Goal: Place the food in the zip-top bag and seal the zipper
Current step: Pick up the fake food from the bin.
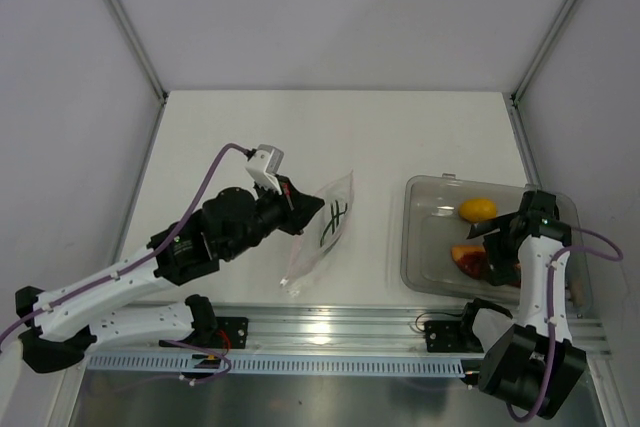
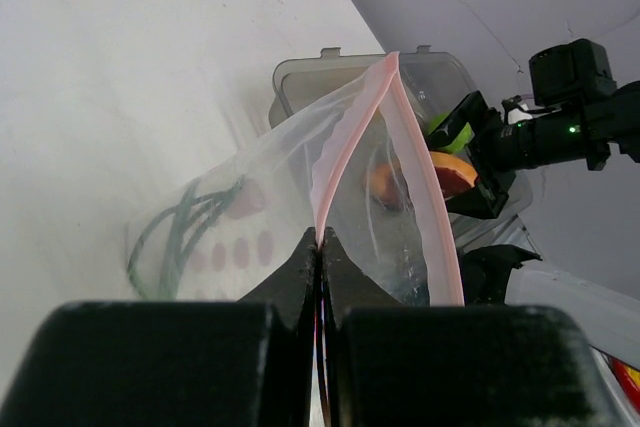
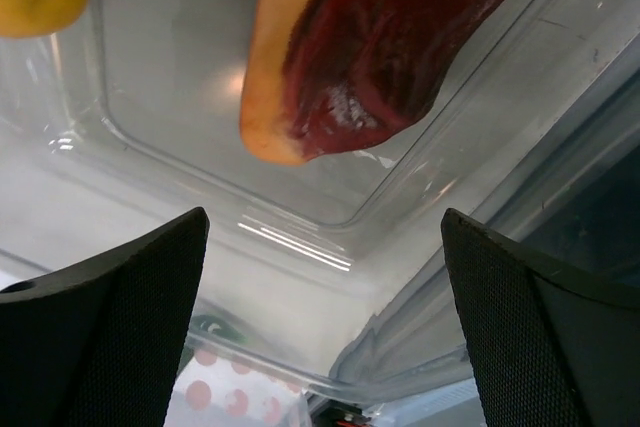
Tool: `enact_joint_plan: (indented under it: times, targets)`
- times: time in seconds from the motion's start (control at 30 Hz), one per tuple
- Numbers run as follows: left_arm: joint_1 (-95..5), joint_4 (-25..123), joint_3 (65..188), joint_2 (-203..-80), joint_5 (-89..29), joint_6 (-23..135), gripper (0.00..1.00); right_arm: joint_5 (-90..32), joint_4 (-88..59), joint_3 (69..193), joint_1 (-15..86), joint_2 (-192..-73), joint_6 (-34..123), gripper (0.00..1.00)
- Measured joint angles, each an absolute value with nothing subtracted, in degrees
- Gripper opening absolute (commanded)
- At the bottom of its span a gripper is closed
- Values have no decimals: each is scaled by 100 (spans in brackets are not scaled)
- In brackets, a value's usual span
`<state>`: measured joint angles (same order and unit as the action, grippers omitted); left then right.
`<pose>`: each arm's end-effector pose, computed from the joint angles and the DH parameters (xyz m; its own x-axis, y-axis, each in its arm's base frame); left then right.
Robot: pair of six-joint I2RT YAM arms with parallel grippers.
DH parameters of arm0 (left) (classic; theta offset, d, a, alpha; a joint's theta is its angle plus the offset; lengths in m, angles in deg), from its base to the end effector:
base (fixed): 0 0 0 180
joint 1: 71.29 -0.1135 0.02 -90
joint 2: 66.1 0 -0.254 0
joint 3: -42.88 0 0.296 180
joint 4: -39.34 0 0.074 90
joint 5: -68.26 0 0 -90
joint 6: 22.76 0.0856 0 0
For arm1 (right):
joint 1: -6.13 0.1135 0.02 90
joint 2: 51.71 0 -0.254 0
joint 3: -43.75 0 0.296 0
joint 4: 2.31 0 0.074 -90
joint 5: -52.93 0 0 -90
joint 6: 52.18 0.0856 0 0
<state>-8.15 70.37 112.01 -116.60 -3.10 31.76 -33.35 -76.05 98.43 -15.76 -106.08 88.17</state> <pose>0.1556 -0.2467 0.3707 -0.4878 -0.2541 -0.8352 0.5172 0.6866 -0.5110 0.2002 -0.0744 0.1688 -0.2943 0.9463 -0.1341 0.9112 0.3201 0.2593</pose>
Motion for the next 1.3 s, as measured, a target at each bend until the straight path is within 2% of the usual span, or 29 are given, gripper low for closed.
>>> enact_joint_plan:
  times: [0.5, 0.9, 0.93, 0.97, 1.03, 1.07, 1.13, 1.27, 1.3]
  targets:
    - [-848, 6904, 10987, -11402, -566, 3171, 1, -4268, -6595, 9135, -1587, -11494, 9236, 99]
    - [-887, 6862, 10965, -11415, -658, 3167, 0, -4495, -6047, 9192, -1231, -12348, 9241, 98]
    - [-892, 6860, 10965, -11419, -684, 3167, 1, -4491, -5959, 9196, -1193, -12412, 9243, 93]
    - [-896, 6856, 10965, -11426, -697, 3167, 1, -4484, -5874, 9198, -1158, -12460, 9241, 80]
    - [-898, 6845, 10965, -11443, -702, 3165, 1, -4427, -5686, 9196, -1112, -12530, 9225, 62]
    - [-901, 6843, 10965, -11452, -708, 3167, 0, -4410, -5623, 9194, -1091, -12543, 9225, 46]
    - [-907, 6834, 10965, -11461, -713, 3165, 1, -4362, -5494, 9157, -1082, -12536, 9239, 38]
    - [-907, 6829, 10965, -11485, -719, 3139, 1, -4283, -5328, 9085, -1049, -12333, 9278, 6]
    - [-907, 6829, 10965, -11496, -719, 3130, 0, -4279, -5312, 9061, -1038, -12206, 9282, 3]
